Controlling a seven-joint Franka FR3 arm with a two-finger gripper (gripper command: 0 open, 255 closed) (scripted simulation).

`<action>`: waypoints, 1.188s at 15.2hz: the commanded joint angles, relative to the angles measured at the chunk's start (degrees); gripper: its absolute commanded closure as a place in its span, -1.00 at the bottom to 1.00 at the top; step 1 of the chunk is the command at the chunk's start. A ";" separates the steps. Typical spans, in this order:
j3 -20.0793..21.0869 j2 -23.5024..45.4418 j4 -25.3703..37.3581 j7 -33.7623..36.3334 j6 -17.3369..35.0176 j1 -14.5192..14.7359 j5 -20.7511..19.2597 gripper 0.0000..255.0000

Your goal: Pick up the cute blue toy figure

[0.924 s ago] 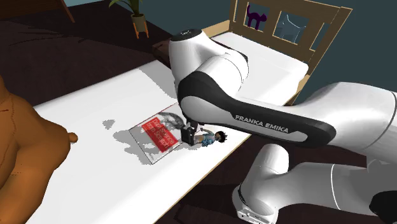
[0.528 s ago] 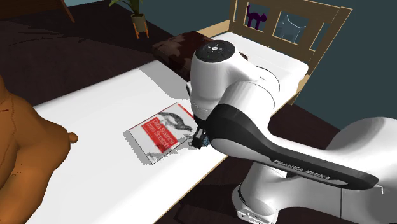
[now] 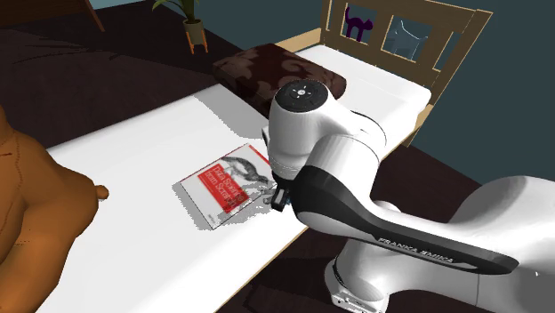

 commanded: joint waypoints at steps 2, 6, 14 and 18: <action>0.03 0.05 -0.19 0.04 0.18 0.00 0.02 1.00; 0.03 0.03 -0.18 0.04 0.16 0.01 0.02 1.00; -0.30 1.38 4.14 -0.39 -2.78 -0.33 -0.32 1.00; -0.48 2.74 7.88 -0.66 -5.14 -0.57 -0.54 1.00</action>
